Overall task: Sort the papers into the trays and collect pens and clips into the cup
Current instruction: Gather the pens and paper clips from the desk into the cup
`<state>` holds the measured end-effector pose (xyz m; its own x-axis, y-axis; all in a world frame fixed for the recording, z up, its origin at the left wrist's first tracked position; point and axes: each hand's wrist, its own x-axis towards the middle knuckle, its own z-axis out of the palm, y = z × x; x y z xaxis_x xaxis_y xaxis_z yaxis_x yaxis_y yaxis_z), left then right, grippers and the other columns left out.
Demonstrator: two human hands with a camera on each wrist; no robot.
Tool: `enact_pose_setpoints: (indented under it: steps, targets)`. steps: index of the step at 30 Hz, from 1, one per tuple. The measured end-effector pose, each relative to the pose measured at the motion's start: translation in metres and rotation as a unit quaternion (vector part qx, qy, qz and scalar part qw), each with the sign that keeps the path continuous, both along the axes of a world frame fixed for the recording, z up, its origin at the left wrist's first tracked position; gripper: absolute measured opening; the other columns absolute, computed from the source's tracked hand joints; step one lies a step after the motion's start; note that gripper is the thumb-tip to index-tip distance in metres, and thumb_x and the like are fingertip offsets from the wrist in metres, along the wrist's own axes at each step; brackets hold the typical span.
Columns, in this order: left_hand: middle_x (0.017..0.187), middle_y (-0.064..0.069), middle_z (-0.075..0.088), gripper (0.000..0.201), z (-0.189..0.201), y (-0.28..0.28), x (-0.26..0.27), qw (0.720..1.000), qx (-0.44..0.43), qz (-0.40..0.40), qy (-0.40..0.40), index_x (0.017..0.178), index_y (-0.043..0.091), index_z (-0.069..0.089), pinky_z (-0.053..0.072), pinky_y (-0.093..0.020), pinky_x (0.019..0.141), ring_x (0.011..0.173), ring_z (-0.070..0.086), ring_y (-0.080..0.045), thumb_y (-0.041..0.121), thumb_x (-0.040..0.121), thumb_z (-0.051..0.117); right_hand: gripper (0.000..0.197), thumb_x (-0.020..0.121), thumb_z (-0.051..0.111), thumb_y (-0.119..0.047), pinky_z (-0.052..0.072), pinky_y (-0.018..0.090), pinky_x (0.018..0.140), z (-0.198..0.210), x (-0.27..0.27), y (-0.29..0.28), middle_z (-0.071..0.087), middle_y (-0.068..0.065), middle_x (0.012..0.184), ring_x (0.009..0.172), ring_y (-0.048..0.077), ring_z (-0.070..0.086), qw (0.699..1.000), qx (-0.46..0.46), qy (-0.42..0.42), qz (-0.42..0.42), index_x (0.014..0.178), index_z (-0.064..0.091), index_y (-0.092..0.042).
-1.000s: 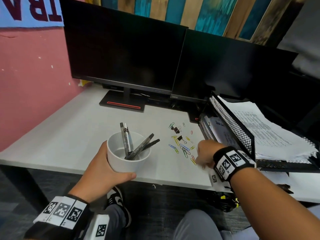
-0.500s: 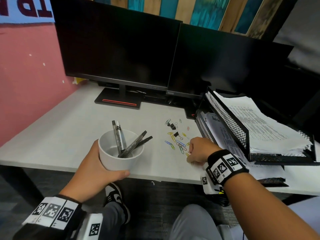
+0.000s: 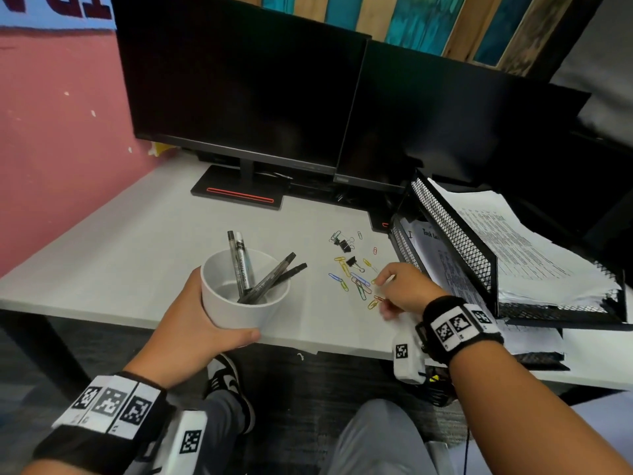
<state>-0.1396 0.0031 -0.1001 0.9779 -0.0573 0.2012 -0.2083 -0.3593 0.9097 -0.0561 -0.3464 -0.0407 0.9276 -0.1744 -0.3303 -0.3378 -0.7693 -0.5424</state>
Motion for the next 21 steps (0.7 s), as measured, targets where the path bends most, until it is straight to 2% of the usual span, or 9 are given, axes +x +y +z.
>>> enact_pose_setpoints:
  steps: [2,4,6,9,10,13,16,18,21]
  targets:
    - [0.132,0.013,0.067,0.102,0.000,0.001,0.001,1.000,-0.008,-0.002,0.000,0.141,0.036,0.050,0.055,-0.036,0.098,0.120,0.065,-0.007,0.037,0.054,0.101,0.025,0.095,0.046,0.008,0.053,0.033,0.056,0.002,0.004,0.001,0.072,0.018,0.086,0.057,0.023,0.060,1.000,-0.023,-0.011,0.002,0.101,0.064,-0.008]
    - [0.133,0.012,0.067,0.103,0.002,0.001,0.002,1.000,-0.011,-0.001,-0.003,0.142,0.036,0.049,0.055,-0.037,0.099,0.121,0.065,-0.008,0.041,0.052,0.100,0.015,0.097,0.051,-0.001,0.046,0.028,0.053,-0.001,0.008,0.004,0.067,0.009,0.090,0.059,0.015,0.052,0.996,-0.087,0.001,0.036,0.099,0.063,-0.009]
    - [0.133,0.013,0.066,0.104,0.004,0.000,0.002,1.000,-0.008,0.001,-0.005,0.142,0.037,0.049,0.055,-0.037,0.099,0.121,0.065,-0.008,0.043,0.051,0.099,0.012,0.100,0.052,-0.009,0.046,0.025,0.060,-0.006,0.010,0.005,0.070,0.009,0.110,0.069,0.013,0.053,0.986,-0.148,0.003,0.078,0.098,0.064,-0.007]
    - [0.132,0.012,0.067,0.104,0.005,-0.001,0.001,1.000,-0.007,0.000,-0.004,0.142,0.037,0.049,0.055,-0.039,0.100,0.121,0.065,-0.008,0.041,0.052,0.100,0.021,0.093,0.061,-0.002,0.047,0.026,0.089,-0.012,0.004,0.007,0.062,0.003,0.129,0.115,0.021,0.062,0.986,-0.143,-0.005,0.090,0.101,0.073,-0.017]
    - [0.132,0.013,0.067,0.103,0.005,-0.001,0.000,1.000,-0.010,0.001,-0.002,0.142,0.037,0.049,0.055,-0.039,0.099,0.120,0.065,-0.007,0.040,0.052,0.100,0.024,0.091,0.063,0.001,0.047,0.027,0.094,-0.013,0.003,0.007,0.063,0.002,0.132,0.123,0.024,0.061,0.986,-0.139,-0.008,0.088,0.100,0.074,-0.019]
    - [0.132,0.013,0.067,0.103,0.005,0.001,-0.001,1.000,-0.013,0.005,0.002,0.142,0.038,0.049,0.055,-0.038,0.099,0.120,0.065,-0.006,0.038,0.052,0.100,0.020,0.091,0.062,-0.002,0.056,0.032,0.094,-0.016,0.004,0.009,0.073,0.002,0.118,0.113,0.024,0.068,0.984,-0.149,-0.022,0.091,0.094,0.078,-0.014]
    - [0.132,0.014,0.067,0.103,0.005,0.000,-0.001,1.000,-0.012,0.004,0.006,0.142,0.038,0.048,0.054,-0.036,0.098,0.120,0.065,-0.007,0.037,0.053,0.100,0.015,0.089,0.061,-0.009,0.064,0.038,0.084,-0.016,0.007,0.007,0.077,0.006,0.095,0.096,0.027,0.074,0.980,-0.170,-0.008,0.106,0.083,0.074,-0.007]
    - [0.130,0.015,0.067,0.102,0.006,-0.001,-0.001,1.000,-0.011,0.005,0.008,0.141,0.039,0.049,0.054,-0.032,0.095,0.119,0.065,-0.006,0.036,0.053,0.101,0.014,0.083,0.064,-0.009,0.064,0.040,0.082,-0.013,0.005,0.009,0.070,0.003,0.083,0.095,0.030,0.075,0.978,-0.168,0.018,0.118,0.070,0.061,-0.011]
    - [0.128,0.016,0.067,0.101,0.009,-0.004,-0.003,1.000,-0.012,0.007,0.012,0.140,0.038,0.049,0.051,-0.024,0.090,0.117,0.065,-0.003,0.033,0.053,0.101,0.014,0.078,0.069,-0.011,0.064,0.038,0.077,-0.005,0.002,0.015,0.064,0.007,0.079,0.103,0.032,0.074,0.979,-0.148,0.032,0.137,0.072,0.057,-0.015]
